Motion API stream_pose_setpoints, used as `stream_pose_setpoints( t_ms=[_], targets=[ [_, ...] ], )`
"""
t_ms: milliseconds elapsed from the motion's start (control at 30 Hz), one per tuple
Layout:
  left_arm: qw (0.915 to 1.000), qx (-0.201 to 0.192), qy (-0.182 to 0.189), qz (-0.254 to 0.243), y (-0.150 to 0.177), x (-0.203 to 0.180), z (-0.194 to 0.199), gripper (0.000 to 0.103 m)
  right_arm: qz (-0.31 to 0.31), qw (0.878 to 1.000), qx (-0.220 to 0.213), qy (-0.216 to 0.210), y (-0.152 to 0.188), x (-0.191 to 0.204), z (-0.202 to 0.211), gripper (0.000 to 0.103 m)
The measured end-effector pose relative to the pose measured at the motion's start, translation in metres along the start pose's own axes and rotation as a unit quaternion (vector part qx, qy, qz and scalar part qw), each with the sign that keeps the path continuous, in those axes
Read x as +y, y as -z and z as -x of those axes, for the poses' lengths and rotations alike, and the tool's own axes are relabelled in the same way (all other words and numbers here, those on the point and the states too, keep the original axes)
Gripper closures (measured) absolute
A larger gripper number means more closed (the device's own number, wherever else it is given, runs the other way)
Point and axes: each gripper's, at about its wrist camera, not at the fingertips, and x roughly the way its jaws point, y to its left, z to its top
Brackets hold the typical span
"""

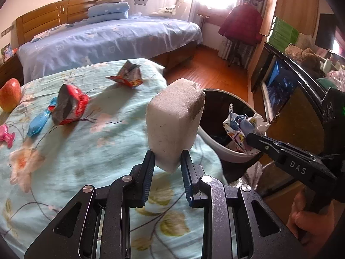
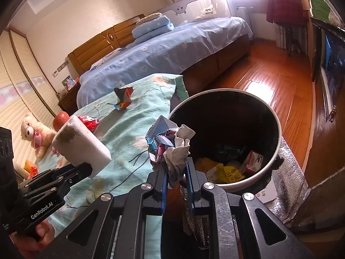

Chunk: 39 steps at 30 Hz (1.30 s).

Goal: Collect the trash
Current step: 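Carry the crumpled paper and foam block over the bin with both grippers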

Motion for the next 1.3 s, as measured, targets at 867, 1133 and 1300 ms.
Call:
stream_pose_setpoints(
  t_ms=[867,1133,1300],
  targets=[
    [0.9994,0.012,0.018,-0.028,-0.016,-0.044,-0.030,0.079,-0.033,0.999,-0.004,0.032,-0.007,-0.048,0.003,0.088],
    [0.9987,0.021,0.025,-0.040,-0.025,-0.056,-0.044,0.079,-0.036,0.999,-0.001,0.041,-0.011,-0.057,-0.003,0.088],
    [0.9983,0.020,0.029,-0.046,-0.033,-0.062,-0.049,0.079,-0.038,0.998,-0.001,0.046,-0.014,-0.061,-0.006,0.088]
  ],
)
